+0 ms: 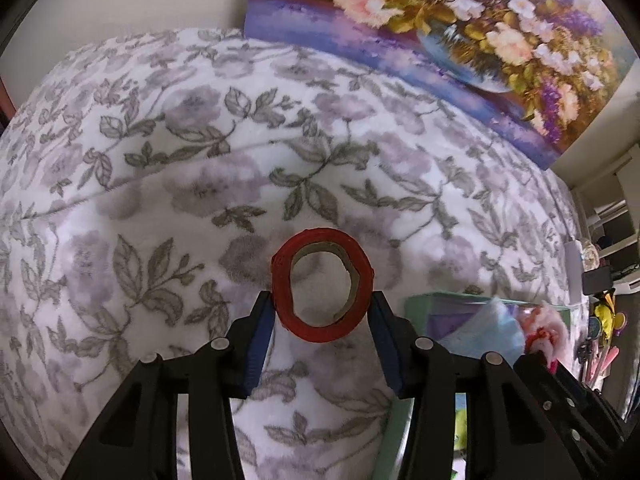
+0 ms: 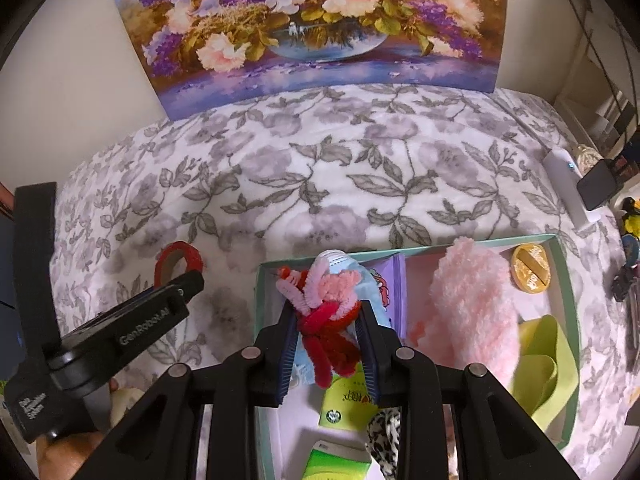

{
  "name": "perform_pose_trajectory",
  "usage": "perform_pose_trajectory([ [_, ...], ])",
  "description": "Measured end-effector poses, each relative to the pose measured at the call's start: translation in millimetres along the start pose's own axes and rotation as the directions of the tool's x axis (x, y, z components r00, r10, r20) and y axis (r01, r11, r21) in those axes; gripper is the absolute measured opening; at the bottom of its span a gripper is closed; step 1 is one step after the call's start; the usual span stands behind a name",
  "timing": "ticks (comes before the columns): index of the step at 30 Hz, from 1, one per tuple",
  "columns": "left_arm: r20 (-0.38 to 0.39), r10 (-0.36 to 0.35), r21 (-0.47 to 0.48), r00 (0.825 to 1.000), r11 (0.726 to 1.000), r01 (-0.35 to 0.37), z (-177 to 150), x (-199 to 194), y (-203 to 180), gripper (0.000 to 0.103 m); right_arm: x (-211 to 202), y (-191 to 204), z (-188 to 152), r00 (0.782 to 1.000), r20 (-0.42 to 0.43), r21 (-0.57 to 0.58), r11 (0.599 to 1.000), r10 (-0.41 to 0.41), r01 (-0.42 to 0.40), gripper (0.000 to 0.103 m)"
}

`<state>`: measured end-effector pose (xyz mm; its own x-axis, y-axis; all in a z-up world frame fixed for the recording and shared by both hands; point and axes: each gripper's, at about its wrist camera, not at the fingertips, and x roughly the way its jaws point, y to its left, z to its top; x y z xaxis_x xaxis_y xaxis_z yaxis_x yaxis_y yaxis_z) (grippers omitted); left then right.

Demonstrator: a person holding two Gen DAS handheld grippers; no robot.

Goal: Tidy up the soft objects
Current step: 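Carry the red tape roll and red plush toy into the tray and release both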

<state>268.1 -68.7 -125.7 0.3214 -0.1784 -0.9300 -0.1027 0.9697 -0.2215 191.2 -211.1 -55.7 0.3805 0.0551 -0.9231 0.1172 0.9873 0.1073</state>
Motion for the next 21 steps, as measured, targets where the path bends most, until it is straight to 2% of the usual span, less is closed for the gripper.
perform_pose_trajectory([
  [3, 0.016, -0.006, 0.008, 1.000, 1.000, 0.006, -1.3, -12.6, -4.2, 0.049, -10.2, -2.3, -3.3, 1.000, 0.009, 0.007, 1.000, 0.005, -0.005, 0.031],
  [9, 0.047, -0.013, 0.042, 0.999, 0.999, 0.011, -29.2, -68.4, 6.5, 0.049, -27.2, -7.0, -18.2, 1.000, 0.014, 0.006, 1.000, -0.004, 0.003, 0.031],
  [21, 0.053, -0.026, 0.097, 0.998, 0.995, 0.021, -70.4, -110.5, -4.6, 0.049, -53.3, -32.3, -60.6, 0.999, -0.010, 0.044, 0.998, -0.045, 0.045, 0.031],
])
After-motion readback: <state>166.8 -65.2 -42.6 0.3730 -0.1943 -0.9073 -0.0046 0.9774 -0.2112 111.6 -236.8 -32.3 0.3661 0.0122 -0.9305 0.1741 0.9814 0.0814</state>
